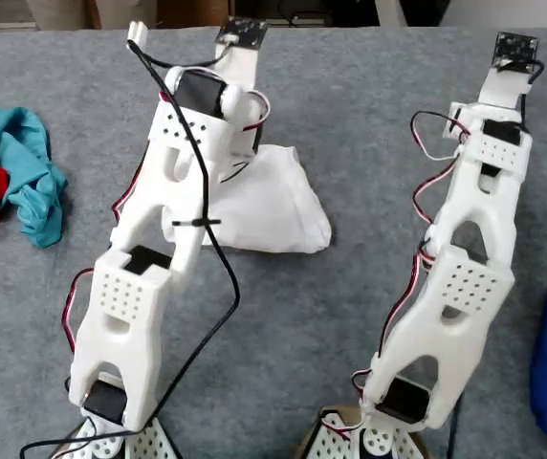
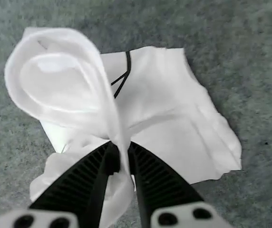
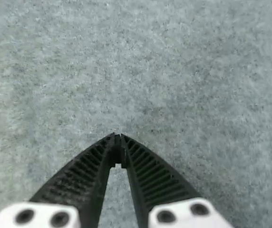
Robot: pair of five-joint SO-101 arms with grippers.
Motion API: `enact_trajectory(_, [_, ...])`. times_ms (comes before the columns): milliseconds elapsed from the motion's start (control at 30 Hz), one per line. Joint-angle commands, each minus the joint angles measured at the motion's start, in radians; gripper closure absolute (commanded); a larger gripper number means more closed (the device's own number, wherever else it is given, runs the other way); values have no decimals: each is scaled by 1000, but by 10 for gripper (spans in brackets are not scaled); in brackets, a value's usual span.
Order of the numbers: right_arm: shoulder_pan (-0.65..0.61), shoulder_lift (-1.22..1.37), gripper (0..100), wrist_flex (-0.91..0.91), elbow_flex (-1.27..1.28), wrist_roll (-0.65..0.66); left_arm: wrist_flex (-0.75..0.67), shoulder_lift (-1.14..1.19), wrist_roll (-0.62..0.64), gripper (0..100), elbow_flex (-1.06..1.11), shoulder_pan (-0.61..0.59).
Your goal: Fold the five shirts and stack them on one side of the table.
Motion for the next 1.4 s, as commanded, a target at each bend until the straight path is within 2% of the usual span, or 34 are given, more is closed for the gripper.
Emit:
enact_trajectory(0, [8,16,992,44,-124,-6,11,-91,9,981,-12,49])
enact_trajectory(233, [8,36,992,72,-162,-3,9,-77,2,981,-12,153])
enact_trajectory(567, [8,35,992,72,-163,-2,3,47,2,980,-23,157])
enact_trajectory(867, [7,35,992,72,-163,-2,-92,50,12,978,-23,158])
enact_trajectory(1133, [7,35,992,72,-163,-2,-89,48,98,833,-77,160])
enact_trajectory(1367, [7,35,992,72,-163,-2,-97,58,124,826,-195,97])
